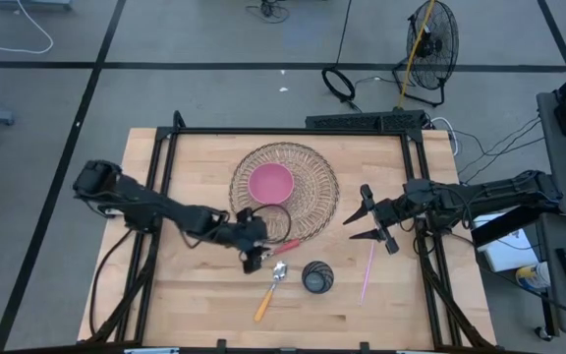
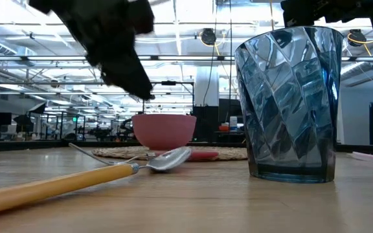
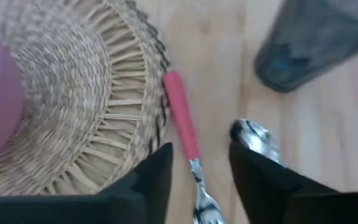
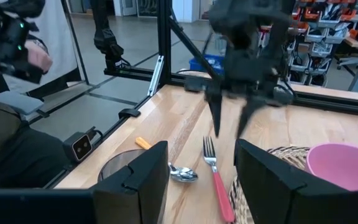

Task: Pick & Place Utensil
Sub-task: Put the red fork into the pink bowl on the woven mat

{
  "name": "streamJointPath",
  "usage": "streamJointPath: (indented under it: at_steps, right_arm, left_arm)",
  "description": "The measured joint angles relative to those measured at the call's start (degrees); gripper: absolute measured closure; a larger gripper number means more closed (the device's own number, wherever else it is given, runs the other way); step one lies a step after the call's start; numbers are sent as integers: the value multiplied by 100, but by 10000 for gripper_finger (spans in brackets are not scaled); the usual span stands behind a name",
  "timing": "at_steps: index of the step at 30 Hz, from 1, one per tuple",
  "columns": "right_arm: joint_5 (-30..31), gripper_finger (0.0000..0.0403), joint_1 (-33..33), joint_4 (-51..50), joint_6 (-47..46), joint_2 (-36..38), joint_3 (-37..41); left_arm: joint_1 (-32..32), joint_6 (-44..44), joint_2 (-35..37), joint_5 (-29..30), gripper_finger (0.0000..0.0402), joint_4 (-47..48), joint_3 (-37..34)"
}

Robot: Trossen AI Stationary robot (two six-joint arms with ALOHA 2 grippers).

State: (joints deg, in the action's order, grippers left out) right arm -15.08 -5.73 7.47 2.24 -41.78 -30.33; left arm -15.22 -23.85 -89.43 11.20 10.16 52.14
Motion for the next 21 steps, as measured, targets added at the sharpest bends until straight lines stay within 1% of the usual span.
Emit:
streamJointPath:
  at_steps: [4,6,8,12,21]
  right_arm:
    - [-1,227,-1,-1,-2,-1,0]
    - [-1,227,1,1,-2,0,0]
    - [-1,227,1,2,0,-2,0]
    - [-1,227,0,-4,18,-1,0]
    - [0,227,1,-10,43,0,0]
  left_arm:
    - [393,40,-328,-350,164,-80,0]
    - [521,96,-494,-595,144,-228,0]
    - [583,144,-638,-768,134,-475,0]
    - [595,304,-898,-860,141,-841,22]
    - [554,725,-1540,-879,183,-739,520]
